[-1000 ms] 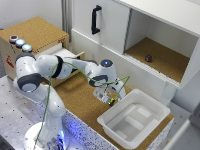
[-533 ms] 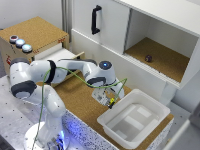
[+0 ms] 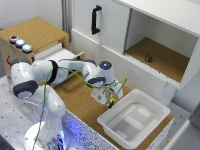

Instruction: Slide the yellow block towards the left

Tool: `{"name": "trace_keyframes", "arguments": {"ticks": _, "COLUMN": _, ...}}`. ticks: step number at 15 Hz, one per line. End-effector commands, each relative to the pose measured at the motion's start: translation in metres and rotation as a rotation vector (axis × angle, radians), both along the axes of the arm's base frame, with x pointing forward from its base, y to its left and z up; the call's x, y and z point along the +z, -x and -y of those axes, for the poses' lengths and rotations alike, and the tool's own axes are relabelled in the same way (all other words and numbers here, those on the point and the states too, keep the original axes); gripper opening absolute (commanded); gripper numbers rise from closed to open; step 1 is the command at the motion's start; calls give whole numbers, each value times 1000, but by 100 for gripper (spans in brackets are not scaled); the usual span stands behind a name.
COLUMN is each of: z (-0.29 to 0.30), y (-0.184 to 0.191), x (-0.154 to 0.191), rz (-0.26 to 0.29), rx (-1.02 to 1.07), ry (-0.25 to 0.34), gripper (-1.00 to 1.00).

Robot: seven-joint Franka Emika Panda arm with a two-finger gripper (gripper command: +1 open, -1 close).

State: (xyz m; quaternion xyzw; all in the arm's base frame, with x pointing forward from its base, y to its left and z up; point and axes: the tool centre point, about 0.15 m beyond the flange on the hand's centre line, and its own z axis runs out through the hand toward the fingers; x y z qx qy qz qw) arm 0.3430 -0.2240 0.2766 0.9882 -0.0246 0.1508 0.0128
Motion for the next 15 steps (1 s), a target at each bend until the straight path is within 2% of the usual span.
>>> {"name": "trace_keyframes", "arguments": {"ticks": 1, "z": 30, "y": -42, "x": -65, "rz": -75, "rx": -19, "ry": 22, "gripper": -100}}
{"name": "trace_keyframes", "arguments": {"ticks": 6, "z": 24, "y": -55, "x": -88, "rz": -103, "rx": 7, "ry": 19, "gripper": -100}}
{"name": "trace_keyframes", "arguments": {"ticks": 11, "z": 6, "y": -56, "x": -87, "rz": -113, "rx": 39, "ry": 4, "gripper": -100}}
{"name": "trace_keyframes", "arguments": {"ticks": 15, "z": -10, "y": -41, "x": -80, "rz": -124, "rx": 39, "ry": -23, "gripper": -100}}
